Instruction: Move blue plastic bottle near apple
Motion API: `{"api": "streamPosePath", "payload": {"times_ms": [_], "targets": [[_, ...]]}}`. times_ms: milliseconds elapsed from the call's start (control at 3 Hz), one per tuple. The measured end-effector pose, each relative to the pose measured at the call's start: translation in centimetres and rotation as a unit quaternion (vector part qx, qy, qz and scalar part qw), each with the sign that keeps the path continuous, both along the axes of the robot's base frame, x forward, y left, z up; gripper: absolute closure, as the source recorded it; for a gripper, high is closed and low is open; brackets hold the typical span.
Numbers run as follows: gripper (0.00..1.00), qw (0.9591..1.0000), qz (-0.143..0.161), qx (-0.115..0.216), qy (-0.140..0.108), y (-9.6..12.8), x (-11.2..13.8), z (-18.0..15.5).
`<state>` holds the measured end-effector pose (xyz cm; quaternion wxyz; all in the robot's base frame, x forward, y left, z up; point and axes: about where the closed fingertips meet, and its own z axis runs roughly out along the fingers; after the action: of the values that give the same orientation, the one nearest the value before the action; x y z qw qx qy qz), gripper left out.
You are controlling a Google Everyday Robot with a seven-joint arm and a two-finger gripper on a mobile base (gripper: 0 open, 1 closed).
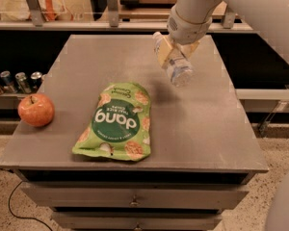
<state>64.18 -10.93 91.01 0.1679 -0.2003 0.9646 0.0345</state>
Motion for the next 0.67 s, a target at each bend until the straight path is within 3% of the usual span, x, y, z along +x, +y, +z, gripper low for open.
{"api": "streamPosePath", "payload": {"times_ms": [333, 667], "targets": [[1.00, 0.9943, 0.081, -0.026, -0.064, 3.2, -1.1, 1.7], [1.00, 0.9754, 0.177, -0.054, -0.120, 7.5, -2.9, 3.6]]}}
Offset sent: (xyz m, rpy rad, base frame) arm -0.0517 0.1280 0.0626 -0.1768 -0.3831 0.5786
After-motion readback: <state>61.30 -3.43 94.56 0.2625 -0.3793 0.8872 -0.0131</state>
